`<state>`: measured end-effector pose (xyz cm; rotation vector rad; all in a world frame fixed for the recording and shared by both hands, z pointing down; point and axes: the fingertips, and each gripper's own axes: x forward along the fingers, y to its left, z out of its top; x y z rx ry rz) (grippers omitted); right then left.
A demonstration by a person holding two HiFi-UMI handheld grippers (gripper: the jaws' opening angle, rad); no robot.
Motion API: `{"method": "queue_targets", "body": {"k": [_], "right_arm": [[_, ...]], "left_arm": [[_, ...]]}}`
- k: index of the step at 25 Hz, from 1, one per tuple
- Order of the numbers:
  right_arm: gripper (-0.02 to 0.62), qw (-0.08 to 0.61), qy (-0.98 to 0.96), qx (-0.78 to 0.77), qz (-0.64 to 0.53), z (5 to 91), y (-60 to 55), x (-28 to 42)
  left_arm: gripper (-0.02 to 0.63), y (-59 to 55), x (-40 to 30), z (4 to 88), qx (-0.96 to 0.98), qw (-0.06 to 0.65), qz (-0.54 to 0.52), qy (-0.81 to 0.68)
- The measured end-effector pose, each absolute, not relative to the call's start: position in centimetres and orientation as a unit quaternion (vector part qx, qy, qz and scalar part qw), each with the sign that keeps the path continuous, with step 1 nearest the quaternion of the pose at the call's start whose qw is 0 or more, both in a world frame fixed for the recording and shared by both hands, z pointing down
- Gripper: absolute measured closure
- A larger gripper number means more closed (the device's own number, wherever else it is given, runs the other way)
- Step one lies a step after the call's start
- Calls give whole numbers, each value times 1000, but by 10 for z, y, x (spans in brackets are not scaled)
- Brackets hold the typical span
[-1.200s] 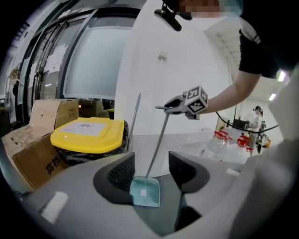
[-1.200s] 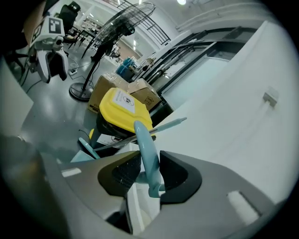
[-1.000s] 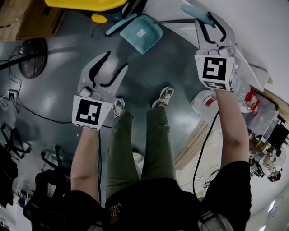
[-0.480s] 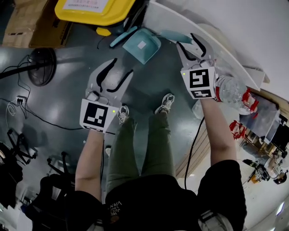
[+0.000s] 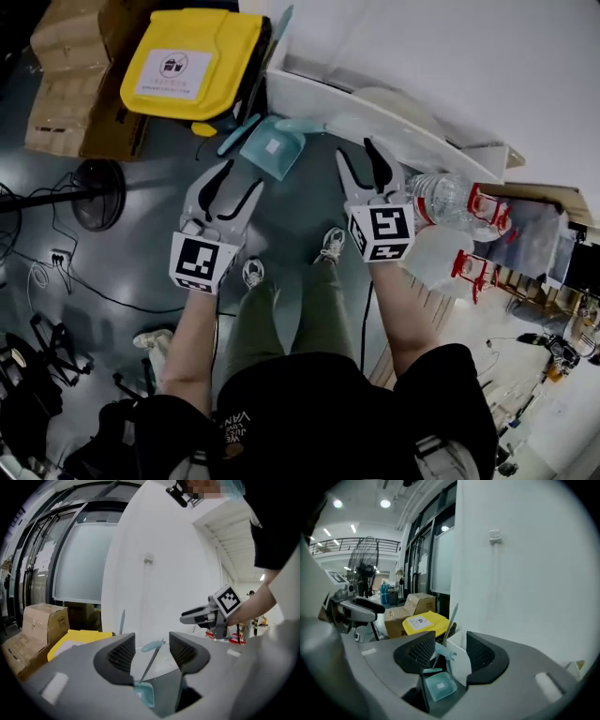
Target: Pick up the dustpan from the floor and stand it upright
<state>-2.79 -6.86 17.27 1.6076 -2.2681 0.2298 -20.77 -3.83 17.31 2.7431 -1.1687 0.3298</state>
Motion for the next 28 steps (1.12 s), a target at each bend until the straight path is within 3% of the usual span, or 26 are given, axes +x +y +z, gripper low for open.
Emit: {"method": "queue_targets", "body": {"k": [9,19,21,25,28], "right_arm": [[413,78,-786,592,157,109,6,2],[419,63,-795,578,171,79,73,-24],[470,55,-795,581,163,68,83,-28],[480,33,-790,594,148,48,102,-38],[547,21,-786,603,135,38,117,-50]], "left_arm": [[341,-26,-181,108,916,65,94,-384],[342,18,-191,62,931,62,80,-351],[342,30,-199,55,933,63,74,-348],[359,53,-216,44,937,59,67,-338],[382,67,-228,37,941,52,62,-329]]}}
